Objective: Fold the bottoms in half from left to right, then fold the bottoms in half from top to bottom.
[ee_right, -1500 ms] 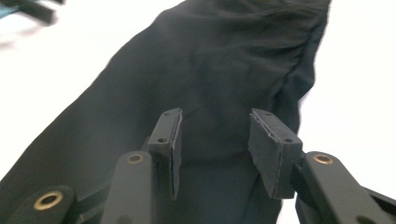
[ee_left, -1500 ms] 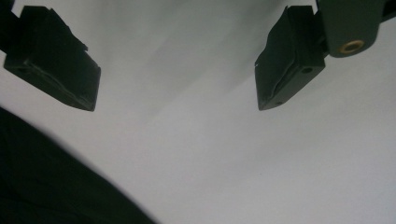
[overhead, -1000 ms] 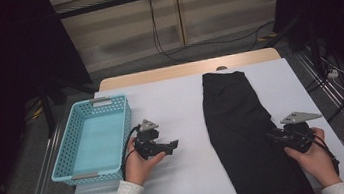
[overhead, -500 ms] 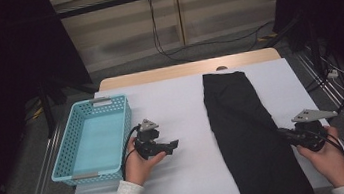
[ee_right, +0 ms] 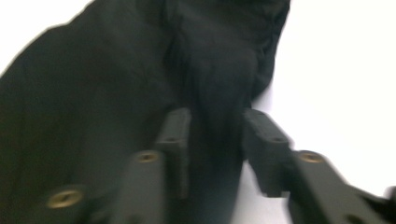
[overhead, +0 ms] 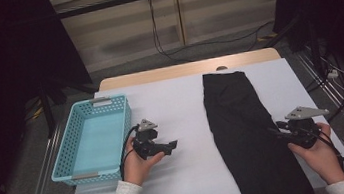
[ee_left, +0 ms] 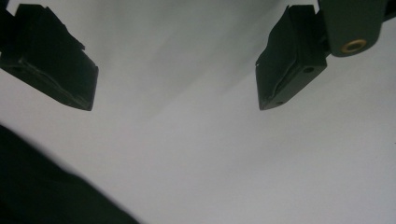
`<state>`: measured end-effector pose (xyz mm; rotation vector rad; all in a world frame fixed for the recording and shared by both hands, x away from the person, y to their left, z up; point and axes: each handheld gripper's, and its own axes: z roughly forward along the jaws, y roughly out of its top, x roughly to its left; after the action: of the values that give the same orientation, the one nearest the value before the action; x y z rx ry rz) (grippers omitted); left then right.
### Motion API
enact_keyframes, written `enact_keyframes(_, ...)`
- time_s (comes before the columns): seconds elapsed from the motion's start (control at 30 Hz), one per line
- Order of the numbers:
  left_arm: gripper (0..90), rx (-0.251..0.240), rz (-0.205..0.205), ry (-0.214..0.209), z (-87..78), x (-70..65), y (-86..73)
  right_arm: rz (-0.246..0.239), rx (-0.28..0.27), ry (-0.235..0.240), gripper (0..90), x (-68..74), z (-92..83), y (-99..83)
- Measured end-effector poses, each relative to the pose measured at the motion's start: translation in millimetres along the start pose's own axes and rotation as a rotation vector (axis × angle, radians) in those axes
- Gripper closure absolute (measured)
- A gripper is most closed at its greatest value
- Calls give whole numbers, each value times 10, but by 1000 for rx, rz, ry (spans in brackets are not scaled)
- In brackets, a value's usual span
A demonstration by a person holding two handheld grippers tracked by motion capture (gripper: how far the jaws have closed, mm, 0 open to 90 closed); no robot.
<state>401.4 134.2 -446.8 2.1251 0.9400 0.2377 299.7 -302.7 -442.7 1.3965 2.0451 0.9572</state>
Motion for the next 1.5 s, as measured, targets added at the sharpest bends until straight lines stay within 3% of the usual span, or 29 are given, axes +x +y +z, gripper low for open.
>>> enact_keyframes(0.03, 126, -3, 4, 0, -11, 5, 1, 10, -8, 7, 521, 6, 12, 27)
enact_keyframes(0.07, 122, -4, 2, 0, -19, 7, 3, 36, -28, 12, 428, 16, 45, 79)
enact_keyframes(0.33, 105, 0, 0, -5, -59, 33, -22, 45, -49, 21, 303, 97, 172, 240)
enact_keyframes(0.5, 95, -2, 2, 4, -100, 53, -40, 77, -69, 21, 207, 132, 278, 359)
enact_keyframes(1.0, 88, 1, 4, 13, -149, 92, -95, 73, -51, -11, 149, 240, 536, 556)
enact_keyframes(1.5, 74, -2, 0, 11, -173, 68, -106, 53, -47, 3, 137, 416, 776, 763)
